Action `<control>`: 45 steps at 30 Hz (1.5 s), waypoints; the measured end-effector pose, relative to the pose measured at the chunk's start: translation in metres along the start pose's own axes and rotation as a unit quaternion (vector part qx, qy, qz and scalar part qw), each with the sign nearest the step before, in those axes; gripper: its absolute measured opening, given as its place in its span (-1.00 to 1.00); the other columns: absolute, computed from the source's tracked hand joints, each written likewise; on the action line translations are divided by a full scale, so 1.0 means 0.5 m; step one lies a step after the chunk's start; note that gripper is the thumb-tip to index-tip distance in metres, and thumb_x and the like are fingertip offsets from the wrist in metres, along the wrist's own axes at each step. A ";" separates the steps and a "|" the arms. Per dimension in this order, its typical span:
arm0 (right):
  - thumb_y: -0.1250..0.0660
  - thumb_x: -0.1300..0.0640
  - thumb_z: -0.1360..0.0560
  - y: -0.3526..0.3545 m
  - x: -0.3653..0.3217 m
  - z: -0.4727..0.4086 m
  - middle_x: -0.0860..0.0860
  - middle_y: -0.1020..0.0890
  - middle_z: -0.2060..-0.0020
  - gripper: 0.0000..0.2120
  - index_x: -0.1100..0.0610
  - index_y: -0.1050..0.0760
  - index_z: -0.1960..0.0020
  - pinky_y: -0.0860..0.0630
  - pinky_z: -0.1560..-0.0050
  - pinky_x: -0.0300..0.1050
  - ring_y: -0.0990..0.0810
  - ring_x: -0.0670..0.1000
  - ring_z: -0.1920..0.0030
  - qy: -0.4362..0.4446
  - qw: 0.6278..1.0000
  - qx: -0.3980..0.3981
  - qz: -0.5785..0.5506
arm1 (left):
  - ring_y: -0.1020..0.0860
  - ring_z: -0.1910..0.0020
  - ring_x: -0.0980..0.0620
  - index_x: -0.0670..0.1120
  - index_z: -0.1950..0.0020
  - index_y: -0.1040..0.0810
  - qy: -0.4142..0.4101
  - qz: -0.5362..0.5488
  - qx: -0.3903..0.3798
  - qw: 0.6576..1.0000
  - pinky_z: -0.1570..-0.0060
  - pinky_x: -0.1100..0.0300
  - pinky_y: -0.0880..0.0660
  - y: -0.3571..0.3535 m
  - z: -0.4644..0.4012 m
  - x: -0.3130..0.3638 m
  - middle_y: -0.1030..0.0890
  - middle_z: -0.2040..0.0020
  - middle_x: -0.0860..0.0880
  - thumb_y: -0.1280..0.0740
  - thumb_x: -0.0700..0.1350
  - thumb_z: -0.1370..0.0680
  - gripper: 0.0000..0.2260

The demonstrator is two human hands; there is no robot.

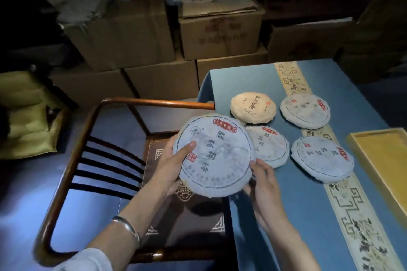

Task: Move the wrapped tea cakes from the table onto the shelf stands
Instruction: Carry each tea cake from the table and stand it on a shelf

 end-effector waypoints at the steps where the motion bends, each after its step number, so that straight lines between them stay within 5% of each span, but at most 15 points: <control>1: -0.27 0.14 -0.61 -0.036 0.005 0.005 -0.07 -0.74 0.05 -0.72 0.06 -0.40 -0.31 -0.62 0.21 -0.21 -0.71 -0.11 0.07 -0.005 1.000 -0.023 0.006 | -0.58 -0.23 -0.23 -0.09 -0.39 -0.43 -0.019 0.008 0.018 1.000 -0.23 -0.24 -0.49 0.023 0.009 0.021 -0.60 -0.26 -0.21 -0.45 -0.17 -0.48 -0.51; 5: -0.34 0.21 -0.55 -0.204 0.010 0.037 -0.02 -0.70 -0.11 -0.55 -0.10 -0.31 -0.35 -0.64 0.12 -0.10 -0.68 0.00 -0.11 0.009 0.993 -0.106 0.042 | -0.59 -0.21 -0.22 -0.10 -0.34 -0.44 -0.082 0.037 0.074 0.993 -0.22 -0.26 -0.49 0.114 0.051 0.097 -0.62 -0.23 -0.20 -0.47 -0.15 -0.45 -0.52; 8: -0.46 0.28 -0.46 -0.322 -0.003 0.073 -0.02 -0.60 -0.25 -0.38 -0.15 -0.31 -0.37 -0.59 -0.17 0.07 -0.59 0.02 -0.25 0.093 0.984 -0.133 0.072 | -0.57 -0.25 -0.22 -0.08 -0.39 -0.42 -0.107 0.068 0.058 0.990 -0.27 -0.30 -0.44 0.173 0.087 0.148 -0.60 -0.26 -0.19 -0.45 -0.17 -0.50 -0.52; 12: -0.51 0.22 -0.34 -0.452 0.000 0.131 -0.11 -0.65 -0.17 -0.42 -0.28 -0.47 -0.21 -0.64 0.01 -0.11 -0.63 -0.05 -0.19 0.160 0.969 -0.176 0.061 | -0.57 -0.26 -0.16 -0.04 -0.41 -0.43 -0.138 0.081 0.004 0.987 -0.24 -0.16 -0.49 0.253 0.144 0.233 -0.60 -0.29 -0.15 -0.43 -0.19 -0.50 -0.51; 18: -0.58 0.17 -0.28 -0.665 0.065 0.240 0.02 -0.63 -0.23 -0.29 -0.14 -0.43 -0.35 -0.64 0.02 -0.04 -0.62 0.06 -0.22 0.194 0.955 -0.224 0.028 | -0.60 -0.22 -0.16 0.03 -0.32 -0.53 -0.179 0.045 -0.062 0.981 -0.09 -0.08 -0.60 0.431 0.253 0.382 -0.63 -0.25 -0.14 -0.58 -0.09 -0.35 -0.44; 21: -0.59 0.15 -0.26 -0.800 0.103 0.308 0.01 -0.60 -0.26 -0.24 -0.14 -0.38 -0.38 -0.64 -0.05 0.06 -0.60 0.06 -0.25 0.230 0.939 -0.252 0.038 | -0.65 -0.14 -0.13 0.06 -0.35 -0.40 -0.181 0.012 -0.018 0.983 0.01 -0.08 -0.63 0.576 0.314 0.463 -0.66 -0.20 -0.09 -0.64 0.12 -0.22 -0.23; 25: -0.55 0.24 -0.33 -0.958 0.150 0.400 -0.06 -0.60 -0.25 -0.26 -0.24 -0.35 -0.36 -0.64 -0.04 0.05 -0.59 0.00 -0.26 0.260 0.920 -0.290 0.038 | -0.70 0.00 -0.08 0.22 -0.30 -0.38 -0.181 -0.015 0.023 0.983 0.18 -0.05 -0.64 0.743 0.402 0.546 -0.71 -0.07 -0.02 -0.62 0.25 -0.13 -0.19; 30: -0.57 0.22 -0.35 -1.120 0.211 0.500 -0.07 -0.61 -0.24 -0.29 -0.39 -0.39 -0.26 -0.64 -0.07 0.08 -0.59 0.03 -0.26 0.251 0.898 -0.355 0.066 | -0.63 -0.16 -0.17 0.25 -0.32 -0.42 -0.281 0.032 0.017 0.959 -0.01 -0.27 -0.58 0.878 0.514 0.659 -0.64 -0.24 -0.04 -0.61 0.11 -0.29 -0.34; 40: -0.57 0.22 -0.33 -1.348 0.299 0.602 0.05 -0.60 -0.24 -0.24 -0.15 -0.31 -0.40 -0.66 -0.01 0.00 -0.64 0.05 -0.18 0.171 0.876 -0.434 0.123 | -0.65 -0.13 -0.15 0.11 -0.35 -0.45 -0.399 0.073 0.108 0.908 0.08 -0.09 -0.64 1.055 0.652 0.754 -0.66 -0.19 -0.08 -0.64 -0.18 -0.24 -0.26; 45: -0.40 -0.03 -0.48 -1.476 0.342 0.608 -0.09 -0.57 -0.17 -0.36 -0.20 -0.18 -0.45 -0.62 -0.11 0.02 -0.62 -0.03 -0.13 0.174 0.885 -0.405 0.151 | -0.67 -0.09 -0.13 0.03 -0.34 -0.45 -0.461 0.111 0.179 0.862 0.16 0.02 -0.65 1.163 0.661 0.809 -0.67 -0.15 -0.09 -0.51 -0.23 -0.31 -0.38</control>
Point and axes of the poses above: each hand's wrist, its own z-axis away from the middle knuckle, its own y-axis out of the back of the hand, x = y × z, the point moved 8 cm from there along -z, towards the middle knuckle
